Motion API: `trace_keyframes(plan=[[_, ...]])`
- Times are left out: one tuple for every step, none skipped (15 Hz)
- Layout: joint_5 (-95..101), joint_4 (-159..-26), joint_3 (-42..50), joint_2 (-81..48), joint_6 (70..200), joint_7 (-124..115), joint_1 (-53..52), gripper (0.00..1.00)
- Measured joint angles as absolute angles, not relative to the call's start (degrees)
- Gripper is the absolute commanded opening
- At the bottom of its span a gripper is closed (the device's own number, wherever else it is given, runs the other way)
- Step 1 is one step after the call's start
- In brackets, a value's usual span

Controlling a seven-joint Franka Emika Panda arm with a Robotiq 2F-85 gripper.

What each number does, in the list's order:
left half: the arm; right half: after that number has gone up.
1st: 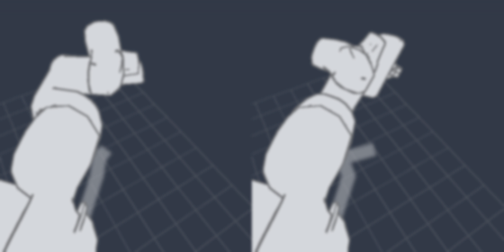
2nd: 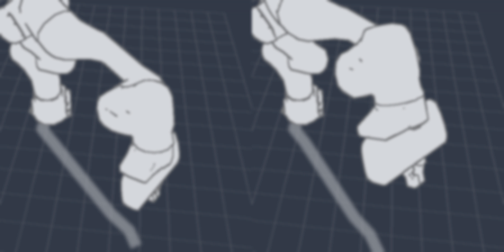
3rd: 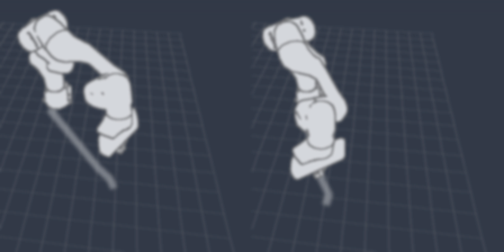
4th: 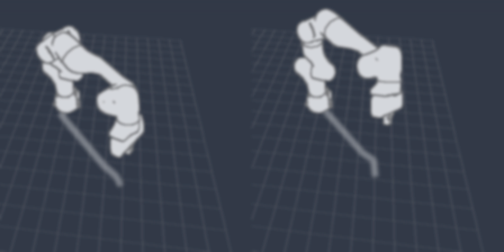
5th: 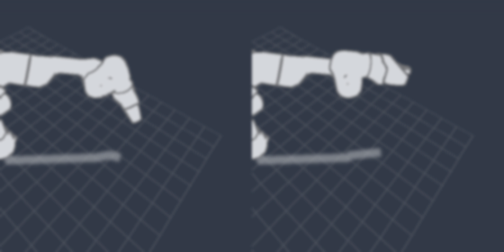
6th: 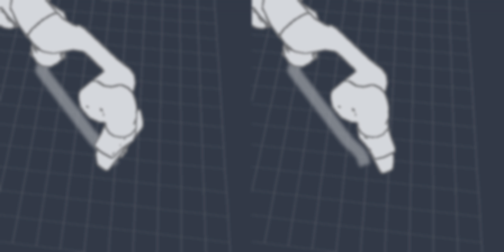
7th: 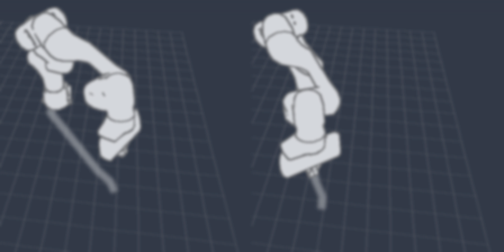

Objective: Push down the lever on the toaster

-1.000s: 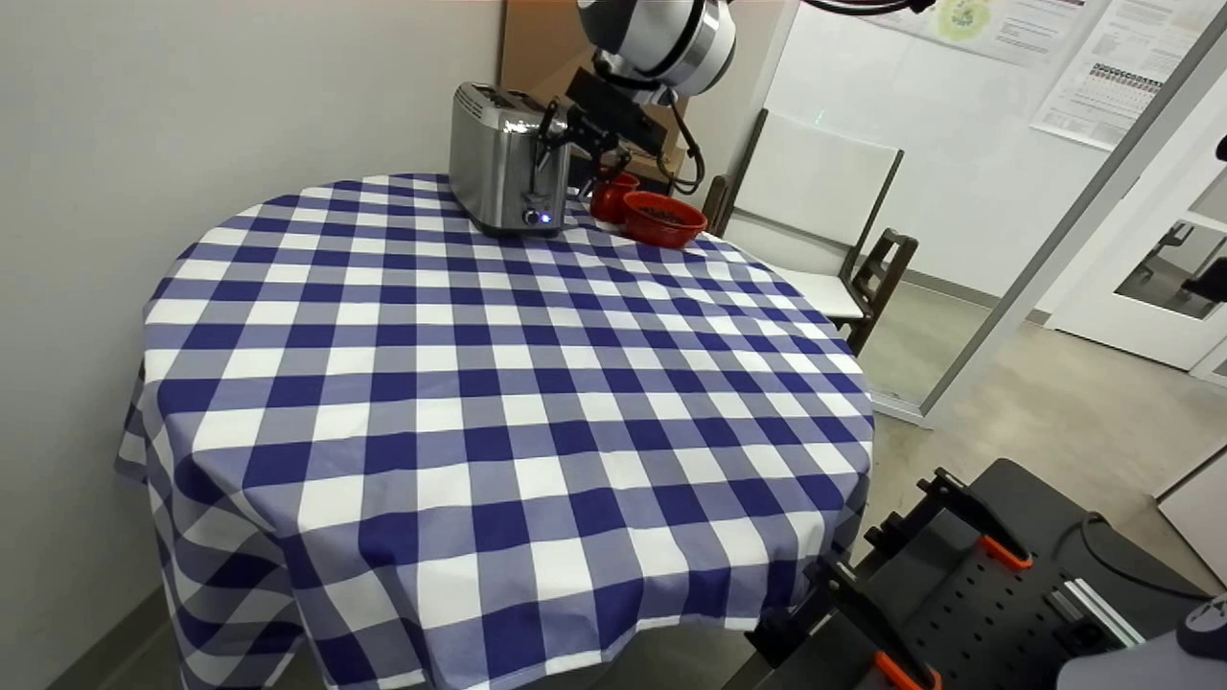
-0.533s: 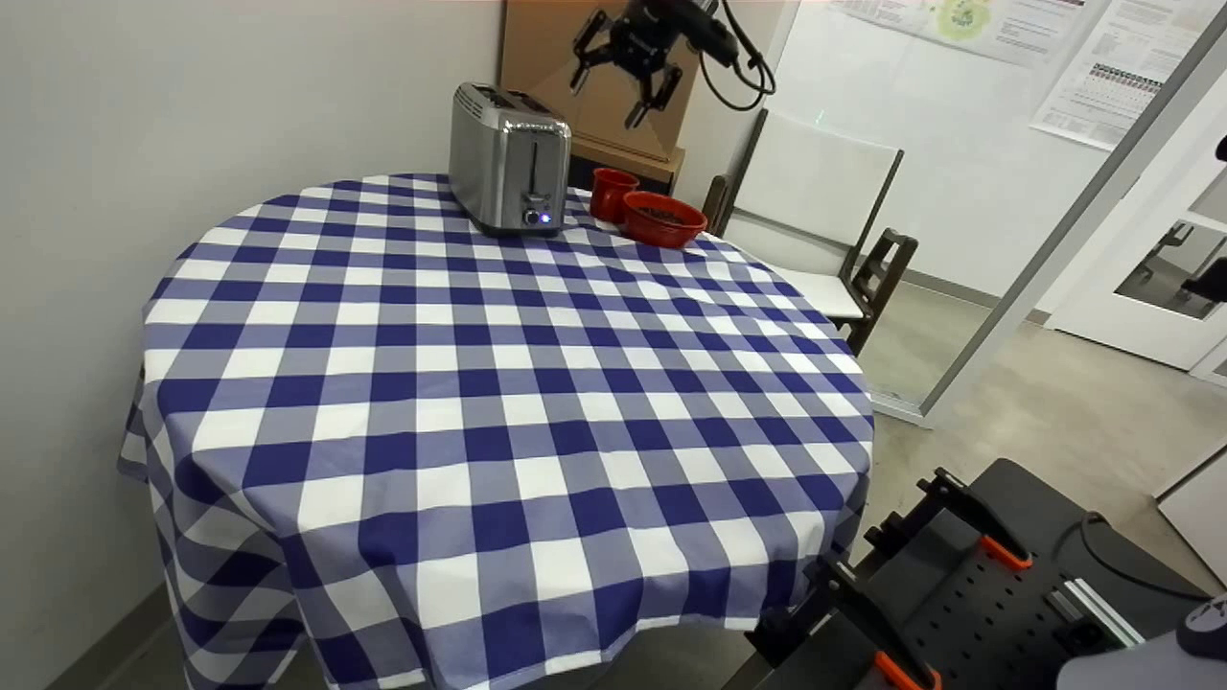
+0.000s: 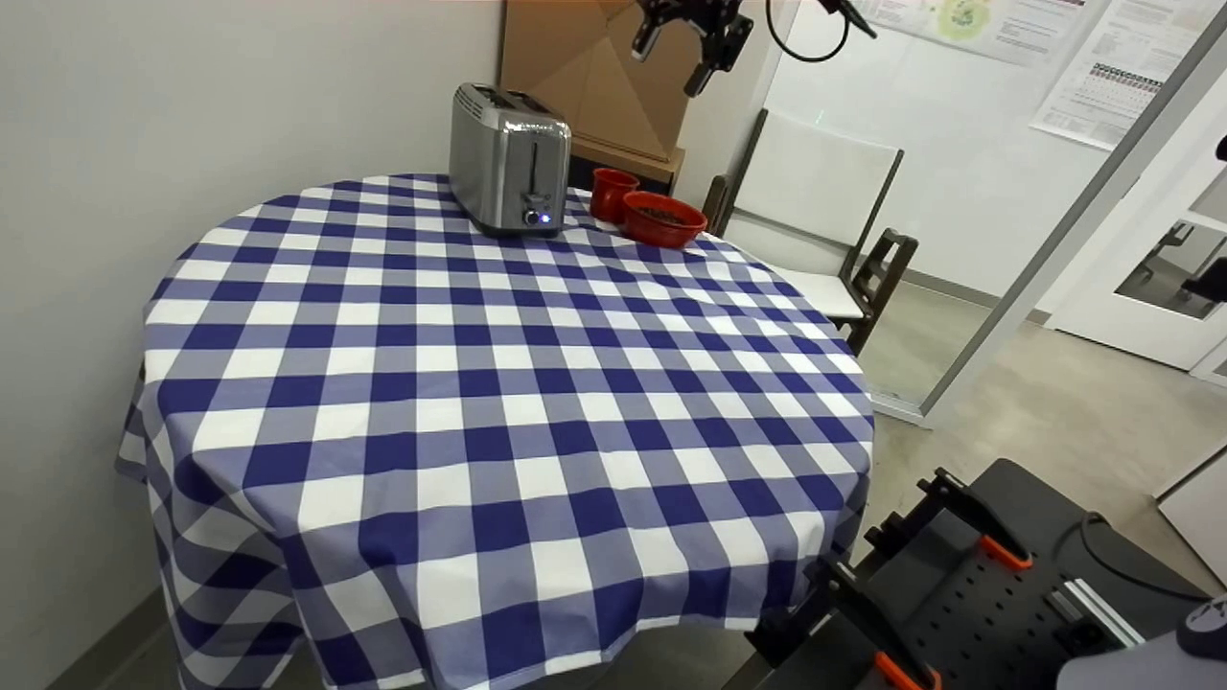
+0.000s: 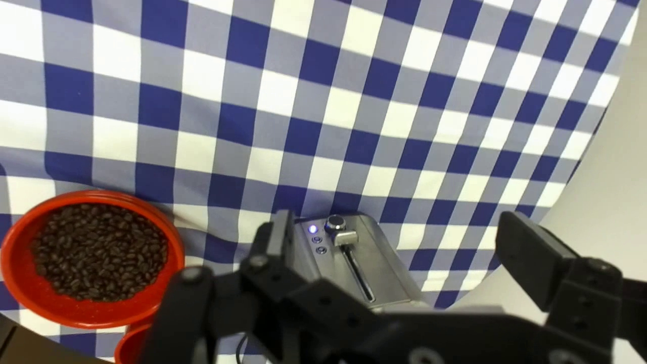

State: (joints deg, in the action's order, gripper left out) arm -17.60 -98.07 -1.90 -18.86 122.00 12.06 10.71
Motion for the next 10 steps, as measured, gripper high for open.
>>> trace_keyframes(plan=[[-17.60,-101.08,-1.89,-16.01,121.98,13.39,10.63,1.00],[-17.51,-104.10,-1.85,-13.09,122.39,14.65,10.46,1.00],[-17.34,-107.00,-1.78,-10.26,123.22,15.82,10.21,1.00],[-17.11,-110.00,-1.71,-7.37,124.64,16.99,9.87,1.00],[-16.64,-113.12,-1.63,-4.46,126.60,18.40,9.44,1.00],[-16.10,-116.16,-1.54,-1.72,128.81,19.93,8.97,1.00],[-15.45,-119.31,-1.39,1.03,130.98,21.62,8.46,1.00],[-15.08,-122.62,-1.20,3.78,133.51,23.30,7.92,1.00],[-15.03,-125.49,-1.02,6.16,135.37,24.52,7.49,1.00],[-15.02,-127.52,-0.89,7.88,136.25,25.08,7.23,1.00]])
